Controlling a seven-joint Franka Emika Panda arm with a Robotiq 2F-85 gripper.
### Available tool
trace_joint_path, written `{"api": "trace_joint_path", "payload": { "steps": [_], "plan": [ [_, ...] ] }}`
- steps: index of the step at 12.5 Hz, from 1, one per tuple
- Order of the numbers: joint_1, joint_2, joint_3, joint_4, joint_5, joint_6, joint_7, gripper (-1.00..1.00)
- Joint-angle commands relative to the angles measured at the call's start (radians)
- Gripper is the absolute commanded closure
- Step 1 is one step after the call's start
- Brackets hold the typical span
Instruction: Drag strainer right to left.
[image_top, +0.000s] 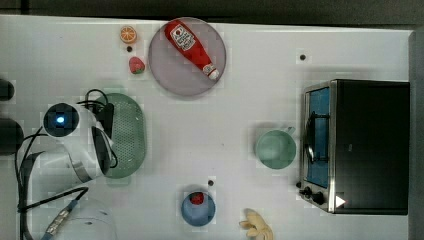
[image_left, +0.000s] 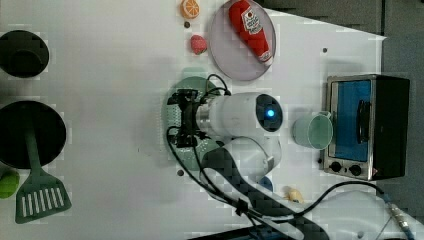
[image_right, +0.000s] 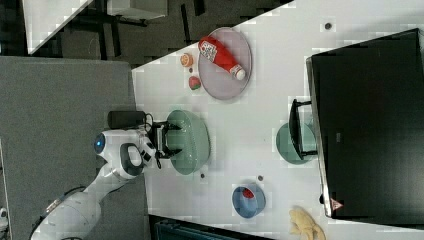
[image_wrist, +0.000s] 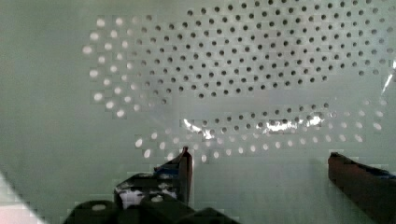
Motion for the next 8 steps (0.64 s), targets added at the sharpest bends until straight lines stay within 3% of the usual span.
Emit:
{"api": "trace_joint_path", "payload": {
  "steps": [1, 8],
  "plan": [
    [0.039, 0.041, 0.035, 0.049, -0.002, -0.001, 0.069, -1.0],
    [0.083, 0.074, 0.035, 0.099, 0.005, 0.006, 0.073, -1.0]
  ]
}}
